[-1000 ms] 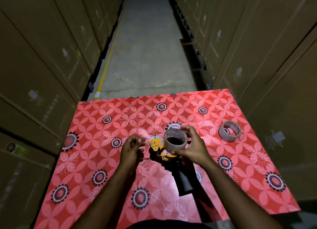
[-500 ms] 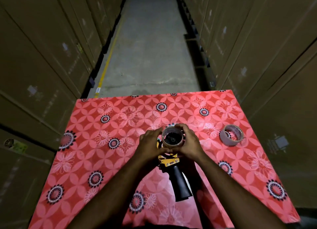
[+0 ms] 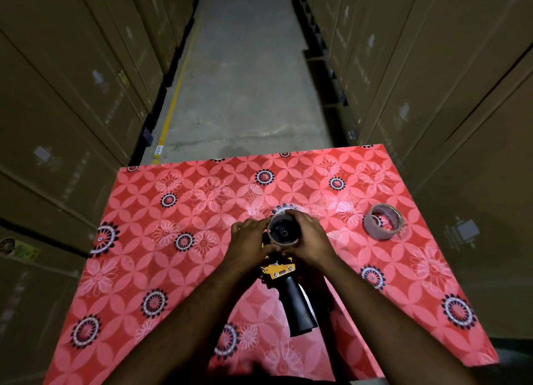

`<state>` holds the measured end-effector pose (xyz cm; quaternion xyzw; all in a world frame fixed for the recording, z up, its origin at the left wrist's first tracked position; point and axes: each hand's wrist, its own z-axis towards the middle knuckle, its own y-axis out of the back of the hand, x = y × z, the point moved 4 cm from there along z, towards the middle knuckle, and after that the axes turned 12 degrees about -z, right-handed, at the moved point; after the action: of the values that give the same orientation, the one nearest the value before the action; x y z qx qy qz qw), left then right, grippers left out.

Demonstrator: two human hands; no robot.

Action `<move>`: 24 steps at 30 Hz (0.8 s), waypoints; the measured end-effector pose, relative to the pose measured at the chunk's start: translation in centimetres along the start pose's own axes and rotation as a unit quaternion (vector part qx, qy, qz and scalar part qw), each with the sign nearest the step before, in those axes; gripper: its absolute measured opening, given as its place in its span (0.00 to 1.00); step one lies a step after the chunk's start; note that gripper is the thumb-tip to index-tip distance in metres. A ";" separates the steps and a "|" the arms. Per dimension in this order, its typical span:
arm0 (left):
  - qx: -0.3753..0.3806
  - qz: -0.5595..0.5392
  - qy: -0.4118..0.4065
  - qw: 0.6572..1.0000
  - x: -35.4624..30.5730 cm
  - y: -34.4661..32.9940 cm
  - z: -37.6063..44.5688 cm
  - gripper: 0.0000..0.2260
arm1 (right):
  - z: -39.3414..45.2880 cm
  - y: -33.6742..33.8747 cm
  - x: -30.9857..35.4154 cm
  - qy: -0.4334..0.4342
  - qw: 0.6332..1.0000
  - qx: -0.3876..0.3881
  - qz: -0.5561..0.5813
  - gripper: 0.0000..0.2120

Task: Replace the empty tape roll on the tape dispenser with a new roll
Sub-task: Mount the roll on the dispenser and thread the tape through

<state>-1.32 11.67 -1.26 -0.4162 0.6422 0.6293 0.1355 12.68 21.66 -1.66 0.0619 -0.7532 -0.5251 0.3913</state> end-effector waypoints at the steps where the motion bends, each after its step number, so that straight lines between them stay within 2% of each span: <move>1: -0.001 0.005 0.001 1.000 0.0 -0.1 -0.1 0.30 | -0.1 -0.1 0.0 0.001 1.000 0.003 -0.005 0.49; 4: -0.002 0.046 -0.031 0.998 -0.8 0.2 -0.3 0.32 | -0.2 -0.3 -0.1 0.026 0.999 0.019 -0.034 0.50; 6: 0.013 0.091 -0.052 0.994 -1.3 0.1 -0.2 0.36 | -0.2 -0.4 -0.1 0.066 0.993 0.018 -0.097 0.52; 10: 0.041 0.176 -0.072 0.981 -1.7 -0.8 -0.2 0.34 | -0.6 -0.8 -0.1 0.115 0.968 0.022 -0.223 0.45; 13: 0.061 0.213 -0.057 0.973 -1.9 -1.5 -0.4 0.32 | -0.6 -1.1 -0.2 0.120 0.963 0.013 -0.242 0.44; 24: 0.114 0.250 -0.021 0.961 -0.9 -3.1 0.3 0.31 | -0.3 -2.4 -1.0 0.101 0.959 0.077 -0.253 0.42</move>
<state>1.28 12.68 -2.83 -0.2110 0.7899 0.5748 0.0341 12.77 20.84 -4.18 0.3332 -0.7074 -0.5385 0.3140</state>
